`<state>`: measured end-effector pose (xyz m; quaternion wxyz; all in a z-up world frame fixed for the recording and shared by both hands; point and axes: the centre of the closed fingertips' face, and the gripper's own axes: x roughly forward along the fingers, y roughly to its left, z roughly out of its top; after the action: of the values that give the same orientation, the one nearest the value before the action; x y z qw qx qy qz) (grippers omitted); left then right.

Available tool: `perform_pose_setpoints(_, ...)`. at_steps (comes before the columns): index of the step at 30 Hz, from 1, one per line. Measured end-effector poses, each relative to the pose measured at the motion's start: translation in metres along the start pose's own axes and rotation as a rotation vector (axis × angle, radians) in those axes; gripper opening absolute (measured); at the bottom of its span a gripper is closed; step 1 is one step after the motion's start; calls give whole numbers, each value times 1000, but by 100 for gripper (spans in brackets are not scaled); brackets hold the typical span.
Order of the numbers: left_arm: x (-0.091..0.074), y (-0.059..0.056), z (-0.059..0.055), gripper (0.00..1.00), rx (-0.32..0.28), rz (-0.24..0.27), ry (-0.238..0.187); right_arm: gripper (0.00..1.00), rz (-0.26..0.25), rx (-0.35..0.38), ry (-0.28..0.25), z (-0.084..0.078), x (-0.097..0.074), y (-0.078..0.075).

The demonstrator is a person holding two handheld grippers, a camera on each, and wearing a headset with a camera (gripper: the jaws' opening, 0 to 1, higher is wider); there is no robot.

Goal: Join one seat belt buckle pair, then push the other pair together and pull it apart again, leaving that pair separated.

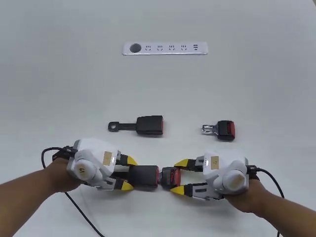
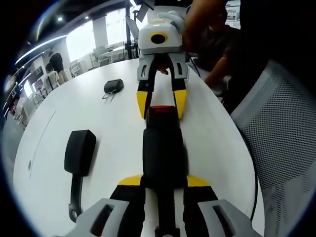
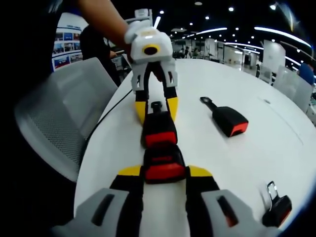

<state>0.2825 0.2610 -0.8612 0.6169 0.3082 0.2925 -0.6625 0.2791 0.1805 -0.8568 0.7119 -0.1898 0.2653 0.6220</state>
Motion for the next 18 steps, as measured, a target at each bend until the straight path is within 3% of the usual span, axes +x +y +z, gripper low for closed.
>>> perform_pose_setpoints(4, 1, -1, 2, 31, -29, -3, 18, 33, 16, 2, 19, 2, 0, 1)
perform_pose_setpoints(7, 2, -2, 2, 31, -29, 2, 37, 34, 15, -53, 66, 1, 1, 3)
perform_pose_setpoints(11, 3, -1, 4, 33, -3, -2, 91, 35, 2, -82, 108, 0, 2, 3)
perform_pose_setpoints(14, 3, 6, 7, 41, -5, 59, 104, 43, -22, -51, 83, 9, 1, 0)
perform_pose_setpoints(16, 2, 7, 5, 44, -65, 77, 131, 48, -25, -42, 84, 10, 0, 0)
perform_pose_setpoints(17, 2, 5, 9, 47, -145, 72, 119, 50, -33, -44, 93, 10, -1, -1)
perform_pose_setpoints(18, 2, 6, 14, 50, -170, 76, 93, 52, -39, -45, 92, 11, -2, -2)
